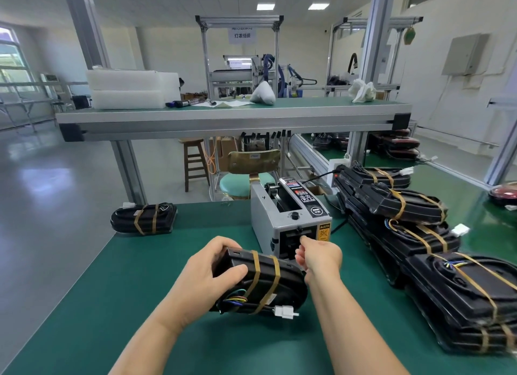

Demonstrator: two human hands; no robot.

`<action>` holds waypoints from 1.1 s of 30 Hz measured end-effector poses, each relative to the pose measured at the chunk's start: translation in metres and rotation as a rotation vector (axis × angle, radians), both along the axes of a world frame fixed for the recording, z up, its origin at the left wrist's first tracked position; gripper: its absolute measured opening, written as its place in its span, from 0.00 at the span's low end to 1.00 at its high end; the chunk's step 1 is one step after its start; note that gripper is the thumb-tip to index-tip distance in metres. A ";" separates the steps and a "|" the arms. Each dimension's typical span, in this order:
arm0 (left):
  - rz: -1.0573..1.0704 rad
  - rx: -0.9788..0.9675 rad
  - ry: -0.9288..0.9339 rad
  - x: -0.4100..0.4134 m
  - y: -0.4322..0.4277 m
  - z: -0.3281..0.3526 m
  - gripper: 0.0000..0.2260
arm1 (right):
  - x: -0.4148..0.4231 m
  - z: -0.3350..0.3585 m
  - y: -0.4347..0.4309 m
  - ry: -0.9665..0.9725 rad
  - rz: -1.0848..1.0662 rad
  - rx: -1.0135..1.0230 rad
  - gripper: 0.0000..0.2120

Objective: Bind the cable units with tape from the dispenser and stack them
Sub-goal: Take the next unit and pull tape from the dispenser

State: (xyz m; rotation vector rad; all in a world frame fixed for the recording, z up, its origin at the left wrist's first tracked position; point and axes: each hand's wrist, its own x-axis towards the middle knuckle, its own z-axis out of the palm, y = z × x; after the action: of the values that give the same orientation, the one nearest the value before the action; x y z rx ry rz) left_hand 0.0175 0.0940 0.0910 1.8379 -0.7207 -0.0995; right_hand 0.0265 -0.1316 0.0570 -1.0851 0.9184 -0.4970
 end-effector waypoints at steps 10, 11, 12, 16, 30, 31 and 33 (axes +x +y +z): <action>0.027 -0.468 0.397 -0.012 -0.015 -0.052 0.16 | -0.040 0.020 0.032 -0.169 -0.042 -0.277 0.07; 0.023 -0.483 0.412 -0.012 -0.017 -0.054 0.16 | -0.047 0.025 0.045 -0.212 0.021 -0.280 0.07; 0.022 -0.491 0.417 -0.012 -0.019 -0.055 0.17 | -0.053 0.029 0.058 -0.256 0.114 -0.231 0.08; 0.035 -0.507 0.382 -0.011 -0.023 -0.057 0.17 | -0.070 0.037 0.095 -0.350 0.403 0.082 0.08; 0.010 -0.472 0.421 -0.015 -0.014 -0.061 0.20 | -0.074 0.018 0.108 -0.302 0.491 0.207 0.07; 0.007 -0.473 0.427 -0.015 -0.013 -0.061 0.20 | -0.074 0.018 0.109 -0.297 0.495 0.187 0.07; -0.001 -0.478 0.446 -0.014 -0.013 -0.060 0.20 | -0.074 0.018 0.110 -0.288 0.499 0.145 0.07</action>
State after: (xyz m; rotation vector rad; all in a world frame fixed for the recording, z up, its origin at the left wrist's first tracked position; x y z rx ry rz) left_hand 0.0030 0.0808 0.0308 1.2946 -0.3865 -0.3003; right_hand -0.0474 -0.0218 0.0748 -1.0322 0.4008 -0.1618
